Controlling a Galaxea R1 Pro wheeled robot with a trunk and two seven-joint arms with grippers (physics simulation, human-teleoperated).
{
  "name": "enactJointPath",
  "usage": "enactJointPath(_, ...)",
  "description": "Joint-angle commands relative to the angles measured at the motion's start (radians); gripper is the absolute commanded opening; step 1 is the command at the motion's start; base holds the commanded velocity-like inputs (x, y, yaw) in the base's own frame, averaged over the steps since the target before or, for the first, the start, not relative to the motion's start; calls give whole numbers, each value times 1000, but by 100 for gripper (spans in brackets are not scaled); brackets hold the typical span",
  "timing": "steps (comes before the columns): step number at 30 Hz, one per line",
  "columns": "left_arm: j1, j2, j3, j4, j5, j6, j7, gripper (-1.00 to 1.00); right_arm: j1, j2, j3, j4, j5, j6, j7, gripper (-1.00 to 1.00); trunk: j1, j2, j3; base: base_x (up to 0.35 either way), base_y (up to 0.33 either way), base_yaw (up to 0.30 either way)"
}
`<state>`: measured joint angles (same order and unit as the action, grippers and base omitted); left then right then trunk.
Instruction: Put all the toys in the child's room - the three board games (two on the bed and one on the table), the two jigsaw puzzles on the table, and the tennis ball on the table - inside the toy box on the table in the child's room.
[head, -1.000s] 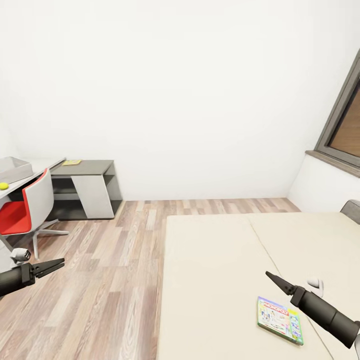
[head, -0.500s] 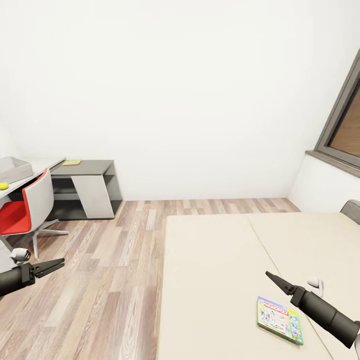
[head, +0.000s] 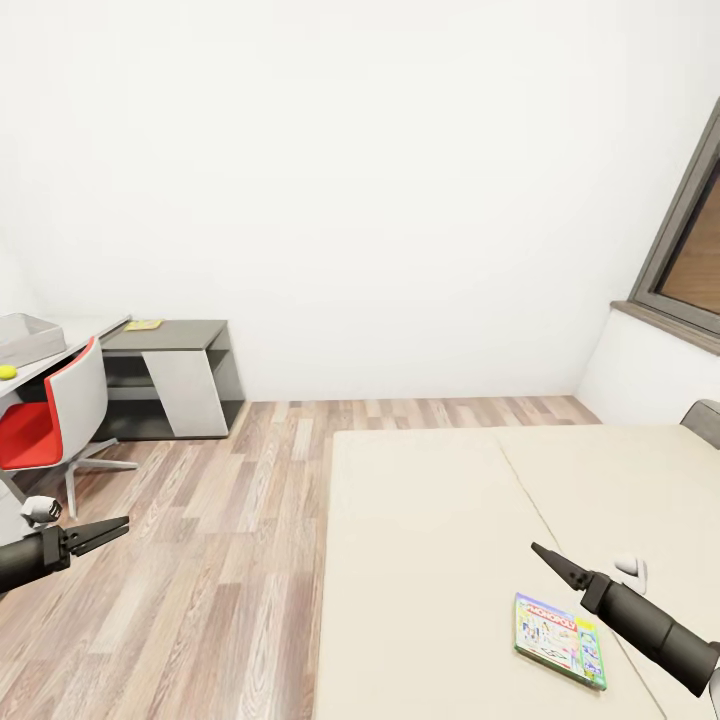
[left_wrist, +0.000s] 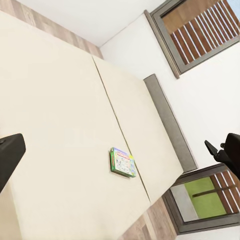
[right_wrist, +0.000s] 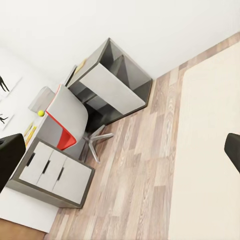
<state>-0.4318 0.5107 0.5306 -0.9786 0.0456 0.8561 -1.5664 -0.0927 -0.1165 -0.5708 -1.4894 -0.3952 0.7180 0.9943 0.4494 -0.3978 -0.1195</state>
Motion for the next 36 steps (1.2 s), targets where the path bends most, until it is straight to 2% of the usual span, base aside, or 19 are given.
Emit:
enactJointPath(1, -1, 0, 0, 0, -1, 11, -4, 100, -1, 0, -1, 0, -4, 6, 1, 100, 1, -2, -2, 0, -6, 0)
enactJointPath(36, -1, 0, -1, 0, -1, 11, -4, 100, -1, 0, 0, 0, -4, 6, 1, 100, 1, -2, -2, 0, -18, 0)
